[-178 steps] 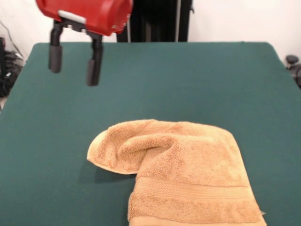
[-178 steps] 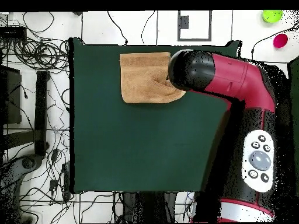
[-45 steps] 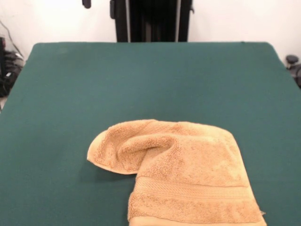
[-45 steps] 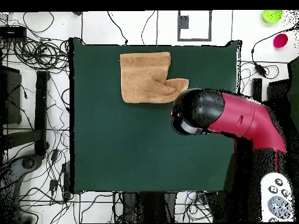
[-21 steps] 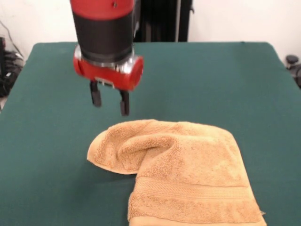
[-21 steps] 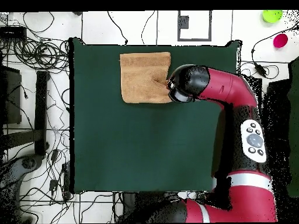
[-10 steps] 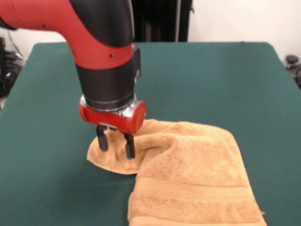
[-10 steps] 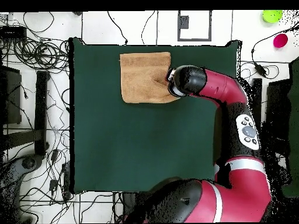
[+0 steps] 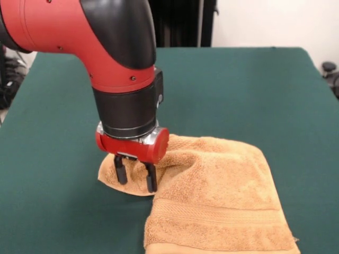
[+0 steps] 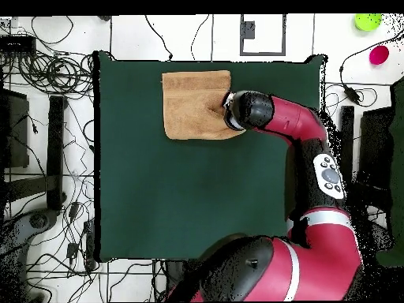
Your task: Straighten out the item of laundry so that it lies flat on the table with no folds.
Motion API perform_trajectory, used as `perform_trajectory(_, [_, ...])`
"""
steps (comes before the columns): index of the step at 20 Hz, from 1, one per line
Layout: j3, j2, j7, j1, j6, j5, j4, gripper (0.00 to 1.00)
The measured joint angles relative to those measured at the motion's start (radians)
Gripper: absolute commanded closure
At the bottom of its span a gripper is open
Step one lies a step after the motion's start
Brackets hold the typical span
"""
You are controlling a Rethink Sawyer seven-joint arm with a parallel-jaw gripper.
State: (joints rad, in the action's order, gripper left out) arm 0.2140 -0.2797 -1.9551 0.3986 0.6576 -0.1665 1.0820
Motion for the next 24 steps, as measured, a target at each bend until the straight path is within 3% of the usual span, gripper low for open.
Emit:
perform_trajectory(11, [0.000, 0.000, 0.000, -0.026, 0.209, -0.039, -0.061, 0.00])
perform_trajectory(24, [0.000, 0.000, 0.000, -0.027, 0.244, -0.096, -0.095, 0.00])
